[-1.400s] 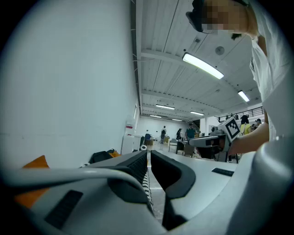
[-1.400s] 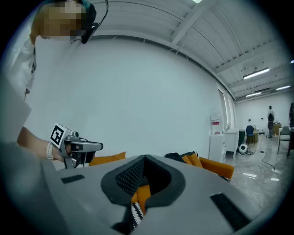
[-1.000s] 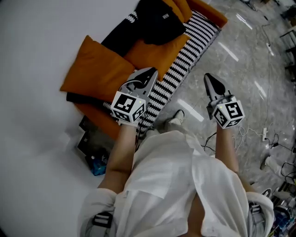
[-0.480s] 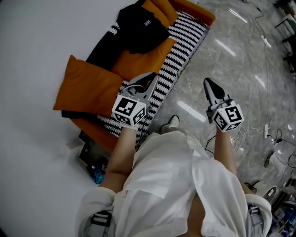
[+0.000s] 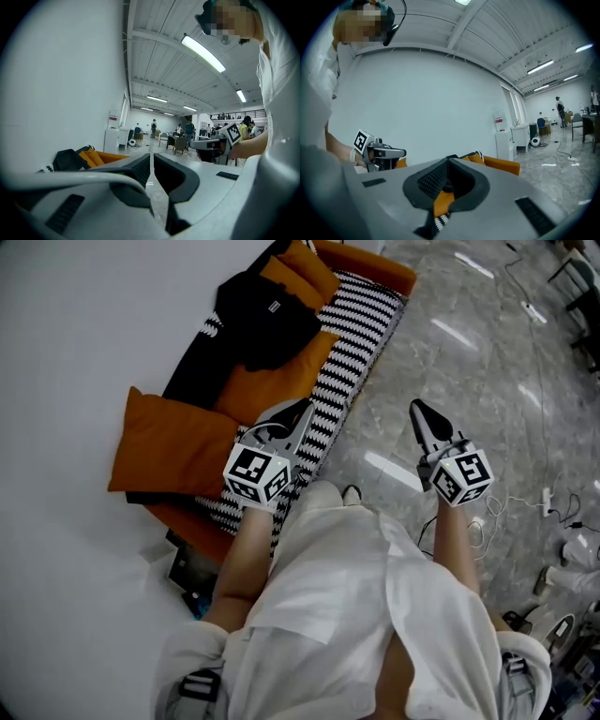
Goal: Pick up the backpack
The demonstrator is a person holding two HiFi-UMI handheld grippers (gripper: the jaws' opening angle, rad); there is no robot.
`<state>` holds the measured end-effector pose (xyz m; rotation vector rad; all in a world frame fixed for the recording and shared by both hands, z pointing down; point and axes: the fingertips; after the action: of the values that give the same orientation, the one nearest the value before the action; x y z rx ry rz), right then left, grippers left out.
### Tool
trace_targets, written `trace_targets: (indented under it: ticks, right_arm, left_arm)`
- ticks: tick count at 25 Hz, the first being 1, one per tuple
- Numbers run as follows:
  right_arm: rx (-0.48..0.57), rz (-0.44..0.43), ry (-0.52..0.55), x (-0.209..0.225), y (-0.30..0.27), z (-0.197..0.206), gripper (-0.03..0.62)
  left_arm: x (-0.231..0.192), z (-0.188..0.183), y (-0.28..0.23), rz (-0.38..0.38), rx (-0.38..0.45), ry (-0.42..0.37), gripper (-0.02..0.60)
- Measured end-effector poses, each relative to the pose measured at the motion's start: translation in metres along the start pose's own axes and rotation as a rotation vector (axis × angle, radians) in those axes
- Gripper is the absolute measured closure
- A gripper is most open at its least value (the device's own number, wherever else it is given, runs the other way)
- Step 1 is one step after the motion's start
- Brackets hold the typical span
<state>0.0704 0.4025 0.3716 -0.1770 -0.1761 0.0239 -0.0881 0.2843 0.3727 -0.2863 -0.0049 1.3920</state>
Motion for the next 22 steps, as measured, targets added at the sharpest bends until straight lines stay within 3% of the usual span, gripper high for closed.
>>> trace_targets:
  ticks: [8,16,22]
  right_arm:
    - [-0.044,-0.020,0.017,0.027,-0.038,-0.005,0.574]
    - [-0.150,-0.128,0.121,0.044,-0.137,-0.022,0.574]
    - [-0.170,-0.187,0.146,0.053,-0.213,-0.043,0.574]
  left_arm:
    - [-0.048,-0.002,-0.032,-0.030,0.012,0.054,0.537]
    - [-0.126,-0.020,-0.091,-0.041,0.049,0.104,0.537]
    - [-0.192,-0.040,-0.108,-0.085,0.092,0.125,0.537]
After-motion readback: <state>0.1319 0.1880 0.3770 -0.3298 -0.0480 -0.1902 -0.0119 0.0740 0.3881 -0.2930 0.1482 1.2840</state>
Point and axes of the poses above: the fingertips, and each gripper's own axes: y backward along the fingers, x to its right, z out of its underside
